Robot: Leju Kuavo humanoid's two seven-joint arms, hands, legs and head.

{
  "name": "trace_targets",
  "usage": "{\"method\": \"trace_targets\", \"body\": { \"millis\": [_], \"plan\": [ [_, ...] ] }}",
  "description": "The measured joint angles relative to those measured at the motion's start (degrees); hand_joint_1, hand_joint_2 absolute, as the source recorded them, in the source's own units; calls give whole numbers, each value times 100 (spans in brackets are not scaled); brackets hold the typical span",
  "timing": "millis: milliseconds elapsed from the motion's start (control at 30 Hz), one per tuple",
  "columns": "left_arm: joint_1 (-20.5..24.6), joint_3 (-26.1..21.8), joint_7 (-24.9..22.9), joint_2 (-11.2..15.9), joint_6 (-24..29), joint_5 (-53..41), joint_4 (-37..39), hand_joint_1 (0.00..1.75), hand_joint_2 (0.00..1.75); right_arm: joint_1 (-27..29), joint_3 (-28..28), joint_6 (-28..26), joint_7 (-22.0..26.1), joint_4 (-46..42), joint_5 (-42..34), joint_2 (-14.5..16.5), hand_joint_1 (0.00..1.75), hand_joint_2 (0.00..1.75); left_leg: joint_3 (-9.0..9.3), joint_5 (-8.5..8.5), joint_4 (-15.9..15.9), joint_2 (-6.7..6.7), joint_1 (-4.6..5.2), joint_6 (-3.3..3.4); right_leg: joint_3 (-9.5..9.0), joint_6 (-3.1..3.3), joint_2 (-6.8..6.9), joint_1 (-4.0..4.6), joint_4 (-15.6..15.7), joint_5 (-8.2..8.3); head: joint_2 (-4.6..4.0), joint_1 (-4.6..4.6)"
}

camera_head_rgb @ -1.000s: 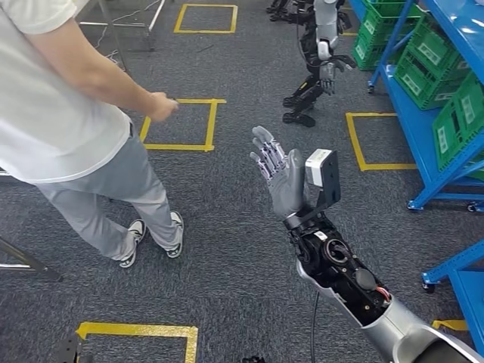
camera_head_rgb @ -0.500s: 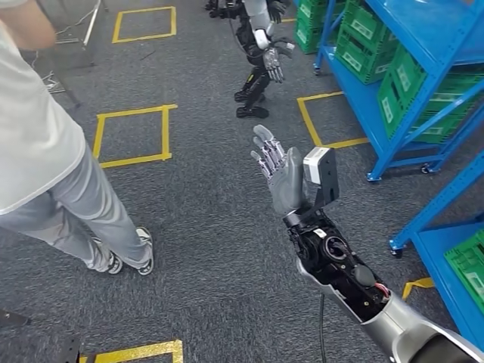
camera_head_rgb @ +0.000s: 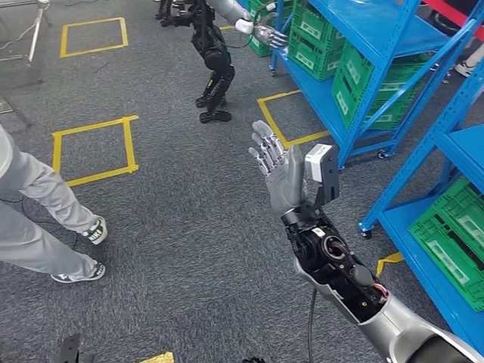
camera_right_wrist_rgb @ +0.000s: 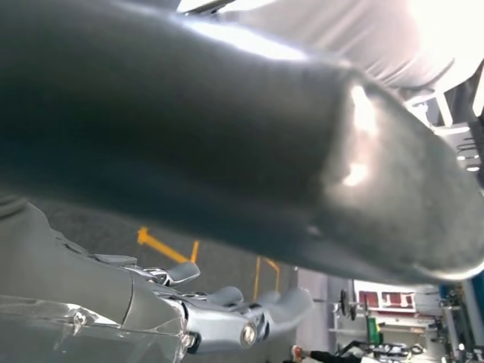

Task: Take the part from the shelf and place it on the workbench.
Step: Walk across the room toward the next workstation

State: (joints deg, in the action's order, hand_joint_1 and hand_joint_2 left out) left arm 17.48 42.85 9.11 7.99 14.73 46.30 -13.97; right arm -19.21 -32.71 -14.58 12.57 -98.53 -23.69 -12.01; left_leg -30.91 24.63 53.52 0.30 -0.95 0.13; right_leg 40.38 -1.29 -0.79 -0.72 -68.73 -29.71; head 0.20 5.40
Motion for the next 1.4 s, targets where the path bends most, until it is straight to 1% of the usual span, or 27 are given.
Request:
{"method": "trace_targets", "body": {
  "millis": [33, 67, 100, 133, 200, 267, 333, 367, 433, 500, 533, 567, 600, 633, 700, 733, 800, 867, 933, 1000, 1067, 1100, 1133, 1200, 1267, 1367, 1400],
  "plan": [
    [-11, 1, 0, -1, 0, 1, 0, 0, 0, 4, -5, -7, -2, 7, -2, 1, 0, 0, 2, 5, 2, 67, 2, 0, 133, -20, 29, -15, -311, -108, 0, 3],
    [-19, 3, 0, -3, 0, 0, 0, 0, 0, 8, -9, -14, -4, 14, -3, 1, 0, 0, 6, 14, 4, 138, -1, -8, 164, -38, 43, -29, -404, -100, 0, 8],
    [-24, 4, 1, -7, 0, -3, 0, 0, 0, 10, -14, -21, -4, 20, -2, 1, 0, 0, 17, 26, 6, 207, -6, -23, 79, -51, 65, -41, -265, 11, 0, 16],
    [-24, 7, 1, -11, 0, -7, 0, 0, 0, 10, -19, -30, -4, 25, 1, 1, 0, 0, 36, 43, 10, 273, -12, -45, -102, -61, 122, -51, 67, 195, 0, 24],
    [-14, 13, 1, -13, 0, -15, 0, 0, 0, 1, -32, -40, -2, 26, 14, 2, 0, 0, 79, 89, 28, 389, -2, -105, -538, -63, 369, -26, 881, 481, -1, 43],
    [-5, 19, 1, -8, 0, -18, 0, 0, 0, -7, -43, -53, -2, 26, 27, 10, 0, 0, 100, 116, 39, 497, 35, -159, -724, 18, 506, 17, 1236, 524, -1, 31],
    [3, 24, 1, -8, 3, -14, -1, 0, 0, -4, -50, -59, -6, 25, 32, 16, 0, 0, 111, 124, 35, 624, 50, -204, -719, 128, 392, 39, 1251, 527, 0, -9],
    [10, 26, 1, -9, 7, -11, -2, 0, 0, -5, -51, -57, -6, 25, 32, 17, 0, 0, 111, 164, 69, 603, 38, -230, -717, 164, 322, 39, 1260, 539, 0, -29],
    [25, 27, 0, -11, 15, -10, -4, 0, 0, -29, -52, -49, -10, 24, 31, 22, 0, 0, -48, 410, 448, 361, 11, -270, -724, 238, 190, 28, 1280, 565, 0, -56],
    [26, 27, 0, -13, 20, -10, -4, 0, 0, -52, -56, -44, -19, 27, 29, 31, 0, 0, -470, 784, 1289, 76, 7, -269, -715, 284, 60, 32, 1284, 577, 0, -84],
    [16, 27, 0, -12, 24, -9, -4, 0, 0, -54, -58, -44, -21, 33, 27, 34, 0, 0, -691, 899, 1682, 25, 11, -260, -711, 298, -15, 42, 1284, 581, 0, -92],
    [3, 27, -1, -11, 28, -9, -3, 0, 0, -54, -60, -44, -24, 42, 24, 36, 0, 0, -833, 906, 1891, 4, 19, -243, -710, 308, -96, 54, 1284, 585, 0, -93],
    [-5, 27, -2, -11, 34, -9, -3, 0, 0, -55, -62, -44, -28, 50, 17, 36, 0, 0, -867, 800, 1867, -9, 28, -216, -712, 315, -179, 66, 1284, 589, 0, -95],
    [-6, 27, -3, -10, 40, -9, -2, 0, 0, -58, -63, -46, -32, 57, 11, 36, 0, 0, -775, 596, 1595, -39, 40, -177, -717, 318, -257, 74, 1284, 593, 0, -97],
    [21, 27, -4, -1, 46, -14, -2, 0, 0, -73, -64, -51, -40, 63, -1, 37, 0, 0, -418, 169, 743, -272, 65, -74, -719, 312, -396, 89, 1281, 598, 0, -96],
    [40, 27, -4, 8, 46, -16, -3, 0, 0, -79, -65, -53, -43, 64, -5, 37, 0, 0, -269, 46, 398, -386, 69, -43, -710, 301, -457, 91, 1278, 601, 0, -95],
    [75, 28, -4, 24, 46, -15, -4, 0, 0, -78, -67, -52, -49, 64, -19, 37, 0, 0, -146, 4, 115, -468, 84, -21, -677, 252, -579, 74, 1283, 618, 0, -94],
    [95, 29, -4, 20, 46, -8, -5, 0, 0, -57, -70, -52, -54, 61, -36, 34, 0, 0, -105, -25, 43, -323, 80, -16, -638, 185, -654, 52, 1284, 629, 0, -99],
    [96, 29, -4, 11, 49, -2, -7, 0, 0, -49, -71, -48, -53, 57, -52, 31, 0, 0, -44, -60, -48, -179, 52, 16, -508, 128, -443, 73, 1033, 467, 0, -75],
    [84, 29, -4, 10, 52, 3, -7, 0, 0, -43, -78, -42, -54, 57, -69, 30, 0, 0, -13, -63, -82, -36, 52, 38, -190, 78, -120, 66, 326, 99, 0, -41],
    [67, 30, -4, 9, 52, 8, -7, 0, 0, -24, -92, -38, -57, 62, -79, 30, 0, 0, -10, -52, -79, 107, 54, 38, 103, 30, 5, 17, -319, -141, 0, -24],
    [61, 30, -4, 8, 52, 9, -7, 0, 0, -17, -98, -38, -57, 66, -83, 30, 0, 0, -8, -42, -74, 176, 50, 28, 123, 6, 33, -9, -373, -112, 0, -18],
    [59, 30, -4, 4, 52, 9, -7, 0, 0, -15, -99, -37, -57, 70, -86, 30, 0, 0, -2, -28, -66, 242, 40, 9, 15, -14, 65, -32, -171, 24, 0, -9],
    [60, 30, -2, 2, 52, 8, -8, 0, 0, -17, -98, -33, -55, 75, -92, 30, 0, 0, 19, 15, -37, 372, 22, -55, -411, -47, 231, -48, 648, 371, 0, 8],
    [70, 29, 1, 5, 53, 8, -7, 0, 0, -19, -98, -19, -49, 74, -98, 30, 0, 0, 29, 56, 5, 476, 38, -127, -714, -4, 351, -22, 1209, 519, 0, 10],
    [84, 29, 5, 2, 55, 11, -9, 0, 0, -17, -94, 10, -40, 73, -109, 28, 0, 0, 47, 68, 10, 600, 42, -200, -745, 131, 223, 24, 1273, 523, 0, -34],
    [87, 30, 6, -2, 55, 13, -10, 0, 0, -20, -89, 16, -38, 73, -111, 28, 0, 0, 50, 101, 33, 565, 25, -229, -748, 166, 170, 24, 1281, 532, 0, -43]
  ]
}}
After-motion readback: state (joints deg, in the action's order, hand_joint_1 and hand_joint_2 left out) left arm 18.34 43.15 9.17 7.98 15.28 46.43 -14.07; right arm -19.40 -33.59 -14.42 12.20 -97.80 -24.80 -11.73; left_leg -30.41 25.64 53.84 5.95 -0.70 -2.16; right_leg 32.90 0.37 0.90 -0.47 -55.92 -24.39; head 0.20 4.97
